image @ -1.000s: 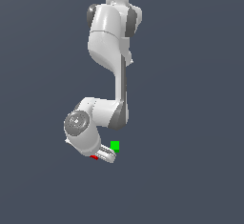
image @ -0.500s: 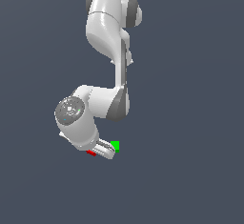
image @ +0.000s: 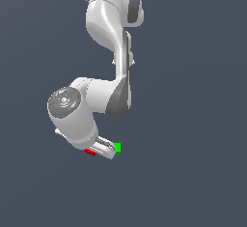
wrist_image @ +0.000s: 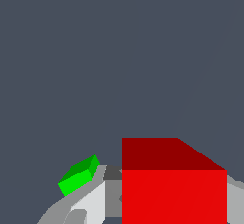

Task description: Stack the red cube on top of the green cube.

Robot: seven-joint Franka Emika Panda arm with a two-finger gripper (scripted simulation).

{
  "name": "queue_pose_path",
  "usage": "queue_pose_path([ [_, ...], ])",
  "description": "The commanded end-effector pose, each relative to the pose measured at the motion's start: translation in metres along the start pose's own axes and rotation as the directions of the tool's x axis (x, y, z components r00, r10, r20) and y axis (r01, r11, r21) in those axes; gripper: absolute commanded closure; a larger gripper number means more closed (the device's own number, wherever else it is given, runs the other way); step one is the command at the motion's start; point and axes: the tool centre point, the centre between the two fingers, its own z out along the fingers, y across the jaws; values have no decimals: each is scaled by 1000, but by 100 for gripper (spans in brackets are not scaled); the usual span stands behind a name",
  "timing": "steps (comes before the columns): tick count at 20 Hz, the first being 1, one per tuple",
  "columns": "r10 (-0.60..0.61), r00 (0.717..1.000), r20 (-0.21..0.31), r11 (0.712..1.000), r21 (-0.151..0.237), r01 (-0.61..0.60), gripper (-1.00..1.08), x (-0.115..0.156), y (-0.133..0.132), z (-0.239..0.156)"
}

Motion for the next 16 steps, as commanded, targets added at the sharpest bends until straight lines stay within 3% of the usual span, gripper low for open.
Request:
queue_pose_path([
  [1,0,1000,1,1000,0,0,108,0,0,-1],
  [9,0,1000,0,1000,0,0,108,-6,-7,5],
  [16,0,1000,0,1000,0,0,108,-29,-31,27],
])
